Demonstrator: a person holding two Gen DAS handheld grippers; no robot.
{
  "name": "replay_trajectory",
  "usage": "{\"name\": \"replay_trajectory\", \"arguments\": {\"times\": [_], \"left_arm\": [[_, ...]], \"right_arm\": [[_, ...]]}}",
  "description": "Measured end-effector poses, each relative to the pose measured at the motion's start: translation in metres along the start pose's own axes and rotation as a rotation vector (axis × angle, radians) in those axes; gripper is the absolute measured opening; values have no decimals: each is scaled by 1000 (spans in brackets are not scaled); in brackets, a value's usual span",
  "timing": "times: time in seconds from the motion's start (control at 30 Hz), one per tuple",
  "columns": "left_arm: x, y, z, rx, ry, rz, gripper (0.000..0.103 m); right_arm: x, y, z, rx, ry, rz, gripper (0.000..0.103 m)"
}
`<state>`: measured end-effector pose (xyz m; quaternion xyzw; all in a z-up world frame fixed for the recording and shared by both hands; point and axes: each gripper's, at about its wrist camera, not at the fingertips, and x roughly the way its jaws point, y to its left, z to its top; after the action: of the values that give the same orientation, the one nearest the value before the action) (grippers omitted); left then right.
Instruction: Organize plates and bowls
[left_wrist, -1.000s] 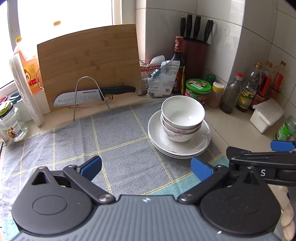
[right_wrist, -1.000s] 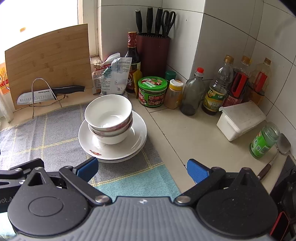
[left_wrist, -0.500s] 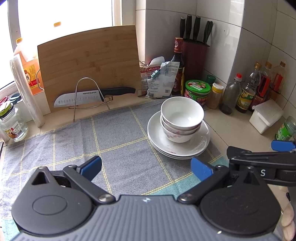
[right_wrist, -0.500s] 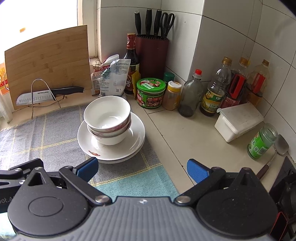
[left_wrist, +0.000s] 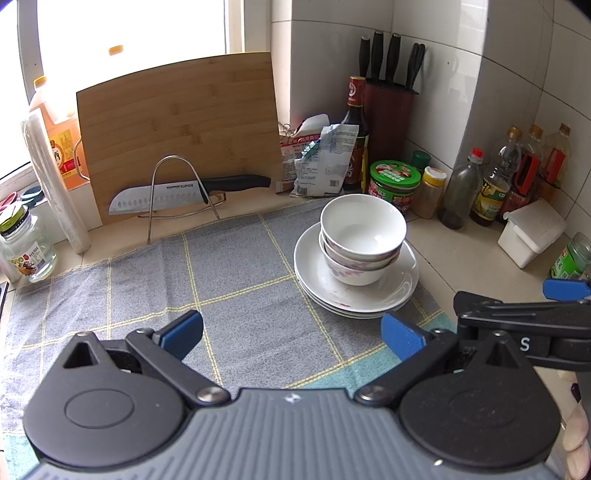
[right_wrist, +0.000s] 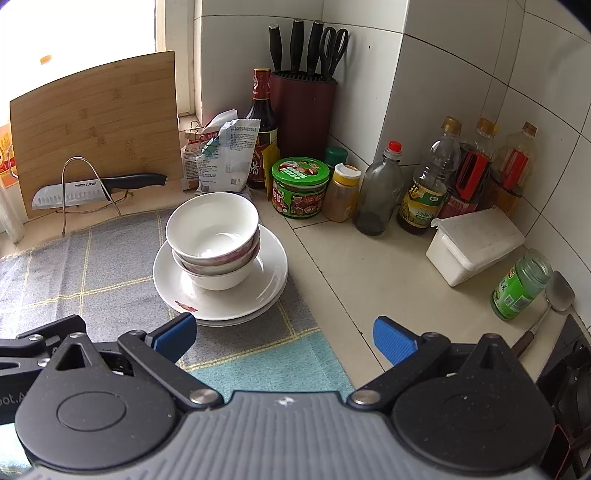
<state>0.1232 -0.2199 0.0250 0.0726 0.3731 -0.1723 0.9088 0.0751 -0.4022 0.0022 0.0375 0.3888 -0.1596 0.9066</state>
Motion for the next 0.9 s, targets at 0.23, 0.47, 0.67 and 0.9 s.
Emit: {"name": "replay_trajectory", "arguments": {"times": [0.23, 0.47, 0.67, 0.9], "left_arm": [[0, -1, 0, -1, 1, 1, 102], [-1, -1, 0, -5, -2, 6, 102], [-1, -1, 0, -6, -1, 7, 102], [-1, 0, 1, -6, 0, 6, 102]], "right_arm": [[0, -3, 0, -5, 1, 2, 103], [-1, -3, 0, -5, -1, 2, 103], [-1, -3, 0, -7, -2, 1, 103], [0, -3, 0, -8, -1, -2, 103]]}}
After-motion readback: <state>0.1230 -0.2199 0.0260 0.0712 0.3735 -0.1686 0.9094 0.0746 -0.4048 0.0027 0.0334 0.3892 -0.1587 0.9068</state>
